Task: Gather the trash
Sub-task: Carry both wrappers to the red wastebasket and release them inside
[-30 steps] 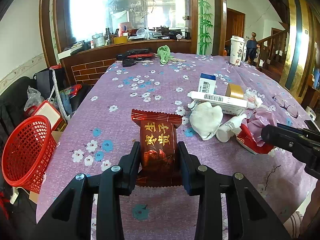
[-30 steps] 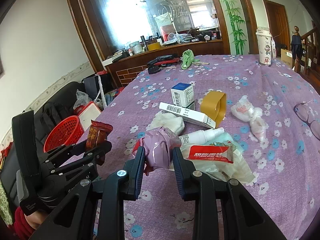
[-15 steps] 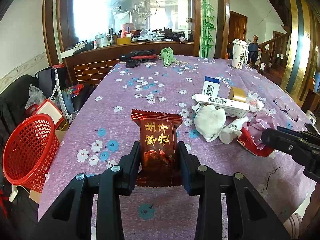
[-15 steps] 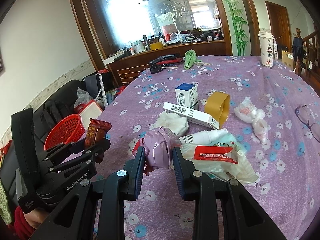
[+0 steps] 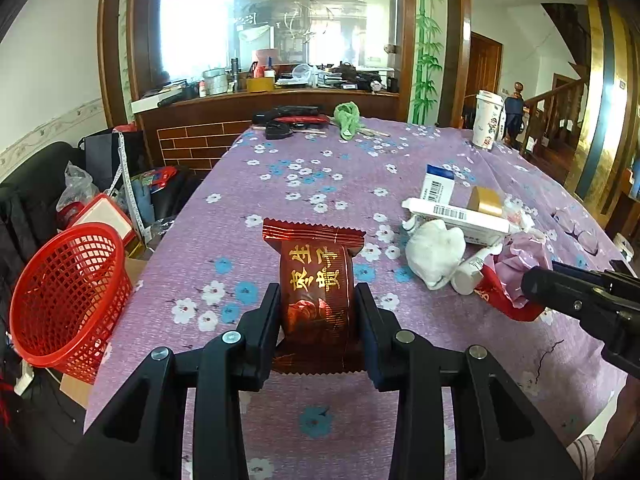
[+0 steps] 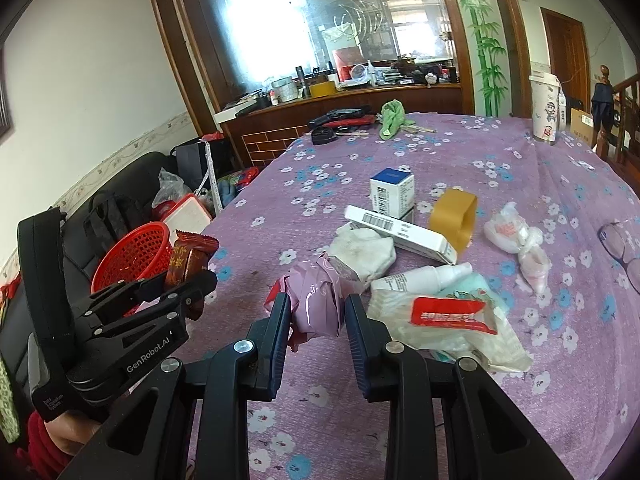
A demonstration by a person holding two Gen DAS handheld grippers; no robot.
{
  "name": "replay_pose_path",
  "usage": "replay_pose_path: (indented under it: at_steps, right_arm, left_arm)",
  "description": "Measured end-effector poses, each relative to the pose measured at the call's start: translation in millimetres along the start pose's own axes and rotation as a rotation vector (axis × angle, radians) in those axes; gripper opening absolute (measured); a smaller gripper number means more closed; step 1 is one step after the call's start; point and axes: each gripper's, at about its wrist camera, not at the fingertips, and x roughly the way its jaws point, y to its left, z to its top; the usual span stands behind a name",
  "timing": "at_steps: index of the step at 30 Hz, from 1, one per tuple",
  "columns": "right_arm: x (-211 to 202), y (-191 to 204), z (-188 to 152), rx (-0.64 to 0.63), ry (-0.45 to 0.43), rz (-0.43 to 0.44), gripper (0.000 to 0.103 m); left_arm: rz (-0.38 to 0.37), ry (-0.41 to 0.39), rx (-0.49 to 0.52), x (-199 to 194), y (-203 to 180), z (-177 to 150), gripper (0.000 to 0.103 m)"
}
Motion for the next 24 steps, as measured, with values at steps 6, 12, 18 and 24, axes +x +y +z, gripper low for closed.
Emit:
replay_pose_path:
  at_steps: [6,12,18,24]
  right_arm:
    - [8.2,11.4,4.2,-0.014,0.018,0.014,0.030]
    - [20.3,31.1,14.7,-0.055,0.041,0.038,0.030]
    - [38.7,62.4,28.5,-0.099,0.078,0.089,0.030]
    - [60.2,110.4,44.3,-0.166,0.112,0.158,0.030]
  left_arm:
    - [0.017,-0.010,-0.033,-3.7,18.2,1.1,0.035]
    - [0.050,-0.031,-0.077,-11.4,44.7,5.2,0.035]
    - [0.113,-0.058,-0.159,-23.9,94.0,7.2,0.035]
    - [0.193,-0.077,-0.244,-35.1,150.5,4.2,0.035]
